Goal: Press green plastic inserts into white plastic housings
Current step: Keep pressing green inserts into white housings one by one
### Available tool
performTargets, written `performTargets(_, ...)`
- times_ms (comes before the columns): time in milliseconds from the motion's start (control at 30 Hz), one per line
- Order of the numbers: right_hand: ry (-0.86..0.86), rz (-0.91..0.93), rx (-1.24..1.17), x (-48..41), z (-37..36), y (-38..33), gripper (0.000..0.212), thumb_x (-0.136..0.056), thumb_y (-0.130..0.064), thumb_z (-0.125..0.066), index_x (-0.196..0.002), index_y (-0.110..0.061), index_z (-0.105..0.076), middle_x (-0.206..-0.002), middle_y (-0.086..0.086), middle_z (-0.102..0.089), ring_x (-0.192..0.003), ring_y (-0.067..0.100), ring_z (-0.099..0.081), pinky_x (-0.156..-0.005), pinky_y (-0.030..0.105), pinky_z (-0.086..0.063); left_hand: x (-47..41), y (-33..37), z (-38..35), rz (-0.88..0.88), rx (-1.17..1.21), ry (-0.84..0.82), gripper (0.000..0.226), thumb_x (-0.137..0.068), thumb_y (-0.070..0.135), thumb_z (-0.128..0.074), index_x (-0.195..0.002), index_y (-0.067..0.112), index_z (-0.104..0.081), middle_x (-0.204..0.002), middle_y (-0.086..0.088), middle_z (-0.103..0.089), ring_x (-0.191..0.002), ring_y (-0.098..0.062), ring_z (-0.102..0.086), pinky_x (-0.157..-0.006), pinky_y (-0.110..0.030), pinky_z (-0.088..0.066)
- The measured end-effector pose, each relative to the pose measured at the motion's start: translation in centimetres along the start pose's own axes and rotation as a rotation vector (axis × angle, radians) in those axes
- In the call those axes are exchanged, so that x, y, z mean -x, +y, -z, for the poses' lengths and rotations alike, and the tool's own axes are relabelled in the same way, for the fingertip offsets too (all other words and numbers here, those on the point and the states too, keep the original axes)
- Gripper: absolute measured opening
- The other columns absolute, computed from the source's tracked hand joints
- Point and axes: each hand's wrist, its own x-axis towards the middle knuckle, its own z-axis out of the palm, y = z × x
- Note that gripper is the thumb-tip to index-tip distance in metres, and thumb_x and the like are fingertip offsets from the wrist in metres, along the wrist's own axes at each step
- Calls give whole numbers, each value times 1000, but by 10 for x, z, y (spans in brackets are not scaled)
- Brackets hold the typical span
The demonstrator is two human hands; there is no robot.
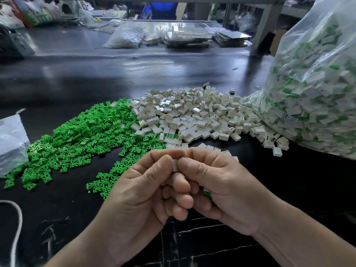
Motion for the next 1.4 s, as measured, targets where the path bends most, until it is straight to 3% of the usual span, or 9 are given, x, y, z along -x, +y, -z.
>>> performTargets(233, 17, 13, 35, 1, -1, 2, 39, -91, -32, -63, -111, 2, -60, -70, 5, -55, -47, 16, -42, -33, 17, -31, 1, 1, -2, -48, -101, 106, 42, -58, 29, -92, -90, 10, -73, -57, -14, -64, -42, -22, -63, -37, -24, -49)
performTargets(567, 7, 17, 30, 0, -5, 0, 43, -93, -31, -60, -116, 5, -57, -67, 0, -59, -47, 12, -44, -34, 17, -31, 1, 2, -6, -85, -117, 122, 28, -69, 26, -83, -89, 10, -73, -54, -11, -62, -40, -19, -61, -37, -23, -49)
performTargets(800, 10, 54, -38, 0, -2, 1, 27, -96, -28, -55, -90, -2, -58, -60, 1, -59, -43, 9, -47, -35, 18, -28, -1, 4, -8, -108, -230, 146, 24, -80, 23, -63, -97, 8, -72, -62, -16, -63, -47, -25, -63, -42, -26, -51)
performTargets(933, -41, 128, -299, -2, 9, -6, 11, -84, -21, -57, -77, -13, -56, -65, 5, -57, -40, 10, -47, -33, 16, -34, 1, 9, 2, -236, -632, 299, 12, -87, 25, -66, -95, 18, -71, -72, -13, -70, -60, -27, -69, -49, -30, -54)
performTargets(1067, -95, 165, -544, -4, 23, -13, 12, -82, -21, -64, -84, -10, -61, -78, 9, -61, -44, 10, -56, -31, 16, -40, 4, 9, 18, -403, -1416, 458, 30, -86, 43, -58, -115, 40, -63, -105, 22, -69, -99, 7, -62, -76, -4, -47)
performTargets(1133, -8, 122, -412, -5, 25, -13, 10, -87, -22, -63, -82, -12, -63, -78, 7, -61, -44, 8, -55, -30, 16, -38, 0, 5, 21, -375, -1786, 346, 49, -90, 46, -50, -139, 45, -44, -138, 32, -43, -125, 18, -31, -99, -1, -23)
performTargets(1200, 150, 81, -80, -5, 26, -10, 8, -90, -19, -65, -85, -15, -69, -75, 6, -63, -43, 10, -51, -31, 19, -37, -6, -1, 26, -281, -1988, 223, 58, -94, 48, -43, -149, 42, -26, -156, 22, -19, -140, 7, -5, -110, -12, 2)
performTargets(1333, 417, 137, 907, -5, 26, 1, 11, -92, -36, -67, -102, -37, -71, -70, -15, -64, -53, 3, -57, -47, 16, -43, -10, -7, 30, -228, -2124, 113, 51, -95, 41, -52, -142, 24, -48, -152, 1, -40, -144, -20, -29, -114, -41, -27)
performTargets(1400, 401, 152, 1076, -8, 25, 7, 19, -91, -42, -67, -110, -40, -67, -77, -21, -63, -63, 2, -59, -59, 18, -48, -13, -6, 28, -244, -2131, 144, 51, -89, 42, -53, -134, 18, -57, -143, -3, -52, -137, -25, -43, -107, -46, -36)
